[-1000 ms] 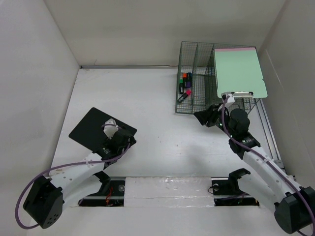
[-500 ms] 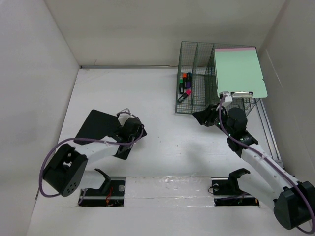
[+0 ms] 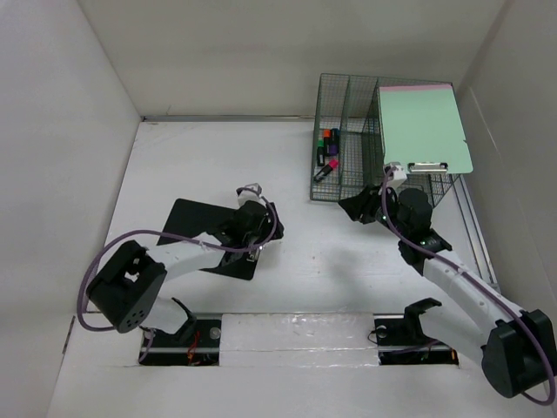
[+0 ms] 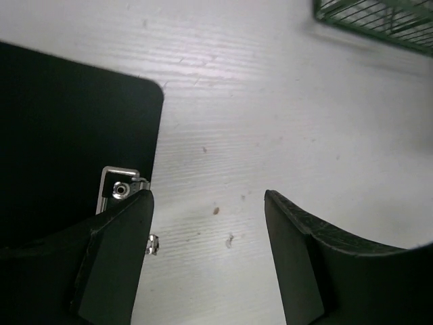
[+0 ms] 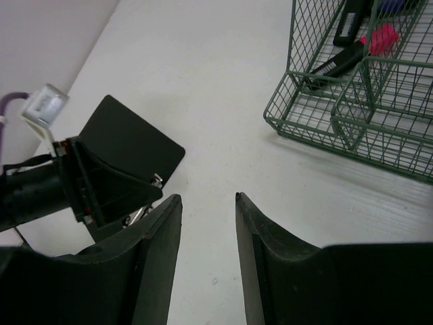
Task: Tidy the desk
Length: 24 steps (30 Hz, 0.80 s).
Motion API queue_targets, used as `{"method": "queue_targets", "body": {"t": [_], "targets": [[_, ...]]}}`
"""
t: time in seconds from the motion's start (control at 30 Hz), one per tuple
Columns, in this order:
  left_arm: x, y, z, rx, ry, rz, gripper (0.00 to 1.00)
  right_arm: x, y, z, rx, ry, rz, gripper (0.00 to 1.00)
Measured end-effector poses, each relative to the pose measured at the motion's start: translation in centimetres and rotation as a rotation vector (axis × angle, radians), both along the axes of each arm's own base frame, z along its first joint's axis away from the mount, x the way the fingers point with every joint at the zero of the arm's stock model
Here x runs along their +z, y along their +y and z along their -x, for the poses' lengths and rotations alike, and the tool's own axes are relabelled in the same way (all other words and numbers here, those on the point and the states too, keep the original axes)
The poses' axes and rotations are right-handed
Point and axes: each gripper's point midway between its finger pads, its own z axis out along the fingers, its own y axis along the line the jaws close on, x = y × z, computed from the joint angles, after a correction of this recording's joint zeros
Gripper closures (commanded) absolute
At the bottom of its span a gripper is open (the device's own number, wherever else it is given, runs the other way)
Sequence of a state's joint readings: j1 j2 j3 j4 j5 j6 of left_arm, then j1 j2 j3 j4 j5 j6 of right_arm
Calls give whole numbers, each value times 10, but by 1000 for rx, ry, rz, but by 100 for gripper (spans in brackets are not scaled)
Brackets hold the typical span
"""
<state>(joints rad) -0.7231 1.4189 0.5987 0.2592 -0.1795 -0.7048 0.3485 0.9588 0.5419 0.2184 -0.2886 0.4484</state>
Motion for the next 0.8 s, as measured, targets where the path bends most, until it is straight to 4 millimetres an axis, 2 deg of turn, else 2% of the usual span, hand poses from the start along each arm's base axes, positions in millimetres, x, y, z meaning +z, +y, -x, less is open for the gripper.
{"method": "queue_targets", "body": {"t": [0.13, 0.23, 0.33, 0.4, 0.6, 0.8], "targets": [[41, -3, -5, -19, -97, 10, 34, -6, 1, -2, 0, 18, 6, 57], [76, 1, -7, -8, -198, 32, 27, -6, 1, -3, 0, 14, 4, 57], [88, 6, -5, 7, -233, 25, 25, -6, 2, -5, 0, 10, 3, 57], [77, 10, -2, 9, -204, -10, 24, -5, 2, -6, 0, 7, 1, 57], [18, 30, 26, -24, -40, -133, 22, -3, 3, -7, 1, -5, -3, 57], [-3, 39, 41, -40, 38, -186, 25, -6, 4, -8, 6, 3, -4, 57]]}}
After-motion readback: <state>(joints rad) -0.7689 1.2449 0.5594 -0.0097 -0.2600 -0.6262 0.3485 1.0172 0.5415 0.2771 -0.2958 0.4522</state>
